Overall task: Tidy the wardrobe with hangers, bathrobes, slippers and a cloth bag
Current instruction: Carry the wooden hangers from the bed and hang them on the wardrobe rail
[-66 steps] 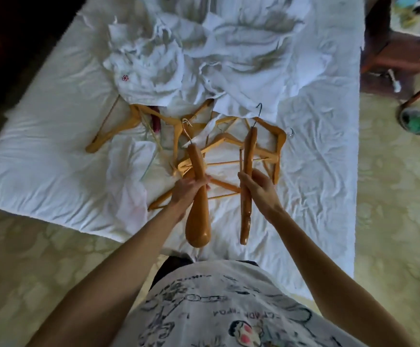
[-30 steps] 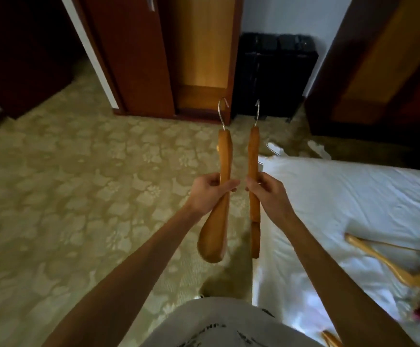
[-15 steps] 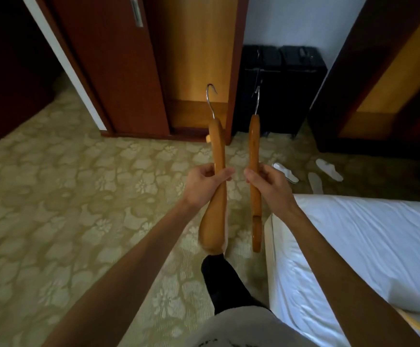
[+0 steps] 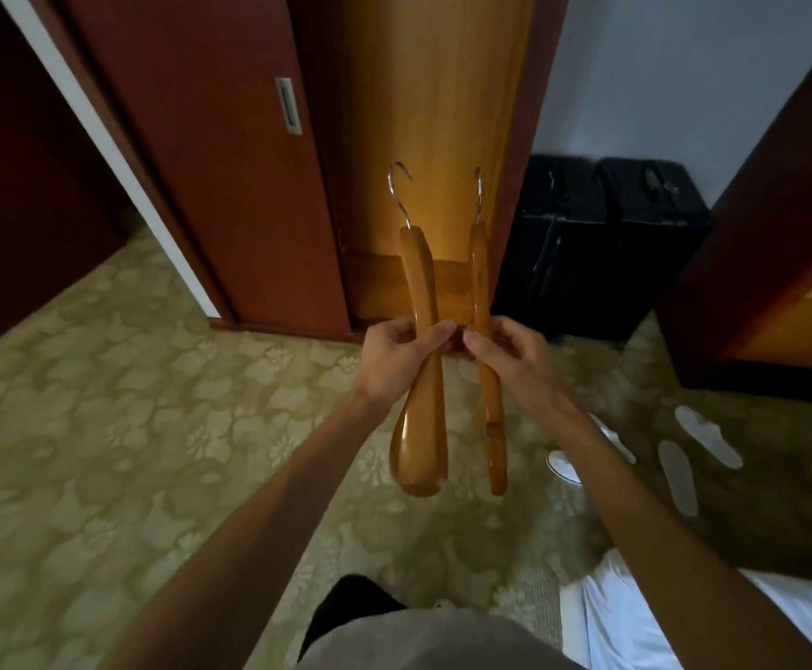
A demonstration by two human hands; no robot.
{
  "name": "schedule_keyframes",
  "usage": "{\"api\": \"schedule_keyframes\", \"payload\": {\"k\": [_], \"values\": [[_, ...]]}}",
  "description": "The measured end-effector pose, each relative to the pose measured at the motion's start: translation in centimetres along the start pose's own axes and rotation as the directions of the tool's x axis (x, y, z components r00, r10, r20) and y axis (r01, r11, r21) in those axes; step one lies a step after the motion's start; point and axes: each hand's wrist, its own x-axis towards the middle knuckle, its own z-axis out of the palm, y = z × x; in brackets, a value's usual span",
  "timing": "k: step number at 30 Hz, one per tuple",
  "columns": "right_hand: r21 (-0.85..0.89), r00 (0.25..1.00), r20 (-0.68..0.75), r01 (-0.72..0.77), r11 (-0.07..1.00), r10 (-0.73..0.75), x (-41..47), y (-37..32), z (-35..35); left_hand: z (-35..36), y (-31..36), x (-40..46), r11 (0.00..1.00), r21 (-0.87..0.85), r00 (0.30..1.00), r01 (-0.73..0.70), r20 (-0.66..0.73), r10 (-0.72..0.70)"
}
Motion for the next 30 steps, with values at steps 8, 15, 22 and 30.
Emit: {"api": "schedule_keyframes", "payload": {"k": [8, 15, 22, 30], "values": [[-0.020, 1.000, 0.029, 0.012, 1.000, -0.012, 18.6, -0.7, 4.1, -6.1, 1.9, 18.6, 1.000, 0.003, 0.999, 0.004, -0.044, -0.004], [0.012, 0.998, -0.055, -0.010, 1.000, 0.010, 36.4, -2.4, 5.8, -10.4, 6.4, 37.7, 0.999, 0.029, 0.999, -0.029, 0.030, 0.028], [-0.090, 0.988, -0.144, 0.049, 0.995, -0.062, 52.1, -7.5, 3.9, -11.5, 14.1, 54.1, 0.988, 0.100, 0.985, -0.122, 0.132, 0.108], [-0.153, 0.949, -0.201, 0.213, 0.965, -0.241, 68.5, -14.6, -1.8, -8.4, 25.6, 70.3, 0.972, 0.074, 0.961, -0.223, 0.183, 0.207]]}}
